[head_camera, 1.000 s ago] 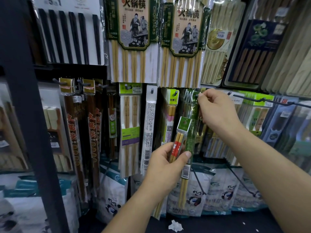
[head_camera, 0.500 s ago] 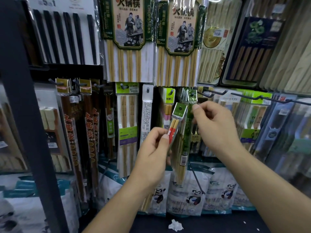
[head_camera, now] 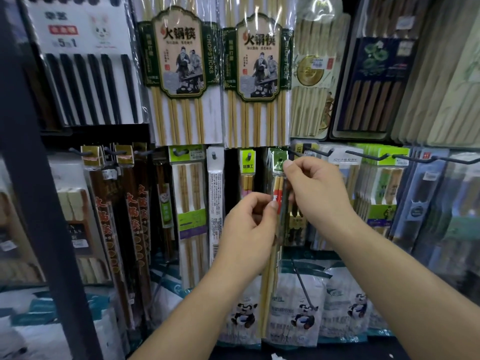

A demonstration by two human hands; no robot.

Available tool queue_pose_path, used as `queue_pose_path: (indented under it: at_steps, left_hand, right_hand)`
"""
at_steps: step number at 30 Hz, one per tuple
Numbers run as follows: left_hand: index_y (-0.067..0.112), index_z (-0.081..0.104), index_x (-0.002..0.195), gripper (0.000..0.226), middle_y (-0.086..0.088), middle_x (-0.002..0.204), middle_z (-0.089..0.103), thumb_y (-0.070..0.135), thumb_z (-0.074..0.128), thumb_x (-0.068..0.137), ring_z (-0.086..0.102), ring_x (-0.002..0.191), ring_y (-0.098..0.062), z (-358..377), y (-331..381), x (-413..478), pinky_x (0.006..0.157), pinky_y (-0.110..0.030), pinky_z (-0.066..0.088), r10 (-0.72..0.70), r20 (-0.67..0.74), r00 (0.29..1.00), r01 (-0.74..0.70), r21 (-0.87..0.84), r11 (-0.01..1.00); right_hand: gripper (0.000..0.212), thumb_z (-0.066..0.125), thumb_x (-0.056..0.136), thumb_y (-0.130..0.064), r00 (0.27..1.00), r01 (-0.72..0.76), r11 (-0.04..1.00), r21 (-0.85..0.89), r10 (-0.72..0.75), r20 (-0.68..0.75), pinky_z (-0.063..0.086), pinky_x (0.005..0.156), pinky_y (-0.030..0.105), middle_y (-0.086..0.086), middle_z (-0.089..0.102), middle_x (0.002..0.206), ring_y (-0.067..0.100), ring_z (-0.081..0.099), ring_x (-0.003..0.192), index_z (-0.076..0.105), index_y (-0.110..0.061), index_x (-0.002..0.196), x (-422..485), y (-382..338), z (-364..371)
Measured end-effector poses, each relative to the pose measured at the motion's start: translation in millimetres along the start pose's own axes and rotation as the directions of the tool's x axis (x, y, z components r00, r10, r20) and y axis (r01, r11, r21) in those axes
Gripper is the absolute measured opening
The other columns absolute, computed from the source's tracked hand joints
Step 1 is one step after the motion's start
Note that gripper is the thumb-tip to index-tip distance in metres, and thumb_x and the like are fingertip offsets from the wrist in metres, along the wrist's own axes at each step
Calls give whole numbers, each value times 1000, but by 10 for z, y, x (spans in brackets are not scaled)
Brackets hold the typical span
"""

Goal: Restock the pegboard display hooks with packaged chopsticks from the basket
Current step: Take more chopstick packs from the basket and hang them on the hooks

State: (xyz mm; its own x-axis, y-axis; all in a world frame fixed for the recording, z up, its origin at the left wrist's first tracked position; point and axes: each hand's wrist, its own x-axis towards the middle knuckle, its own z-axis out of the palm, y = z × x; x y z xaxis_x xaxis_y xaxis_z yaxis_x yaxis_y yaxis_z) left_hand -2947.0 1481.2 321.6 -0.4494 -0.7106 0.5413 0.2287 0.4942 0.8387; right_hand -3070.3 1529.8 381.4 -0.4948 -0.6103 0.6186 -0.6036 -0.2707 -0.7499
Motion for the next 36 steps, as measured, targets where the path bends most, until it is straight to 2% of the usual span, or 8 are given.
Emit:
queue_pose_path:
  at_steps: [4,9,13,22,28,31,33,36]
  left_hand:
    - [33,69,97,12,16,78,68,29,60,103,63,71,-3,9,-5,65,59,-17,50,15,-13,1000,-14,103,995]
    - [36,65,93,10,20,78,66,30,62,101,61,68,1,7,18,131,58,-15,49,40,-23,999,-36,124,992]
    - [41,62,91,13,17,77,66,32,63,100,63,66,-5,24,-6,152,58,-28,57,16,-19,1000,-14,110,994]
    - [37,58,91,10,25,82,63,34,61,100,61,67,1,38,-53,199,53,-15,46,23,-22,999,-15,316,949]
    - [29,54,95,14,12,79,59,41,54,102,57,69,-6,-23,58,223,57,-28,45,157,49,986,-151,648,747]
    - [30,45,98,17,15,85,51,46,45,104,51,71,-3,3,113,202,54,-22,38,244,52,968,-204,724,659]
    - [33,44,106,16,15,90,56,48,42,104,57,78,-2,63,125,208,61,-25,48,191,22,981,-160,643,749]
    - [28,47,133,45,5,122,66,58,38,101,60,118,-17,183,110,265,99,-43,52,-47,-25,999,53,336,940]
  right_hand:
    - [39,52,104,-32,1000,-7,994,-107,6,-9,41,58,26,-9,49,53,6,47,53,60,-8,74,93,5,28]
    - [40,52,104,-33,999,-2,981,-193,-9,-54,35,52,22,-9,47,53,3,43,48,58,-9,72,183,9,14]
    - [39,51,103,-34,999,-13,977,-214,6,-34,45,55,28,-4,49,55,4,43,47,60,-4,79,216,8,16]
    - [35,53,102,-40,1000,-30,957,-290,31,-1,41,55,27,1,62,63,11,56,56,62,-14,80,206,104,-11]
    - [35,55,99,-46,999,-41,972,-230,35,-31,41,56,28,-3,60,64,2,54,55,60,-18,78,103,231,-29]
    - [23,58,97,-49,998,-46,983,-179,40,-38,40,59,22,-10,63,77,-8,56,68,59,-27,89,15,312,-28]
    - [18,57,99,-46,999,-35,991,-130,37,9,43,66,19,-17,65,94,-11,59,83,59,-31,108,-43,370,-17]
    - [40,47,105,-43,993,-3,998,-57,10,120,44,87,17,-18,58,130,-4,56,115,46,-35,144,-95,464,10]
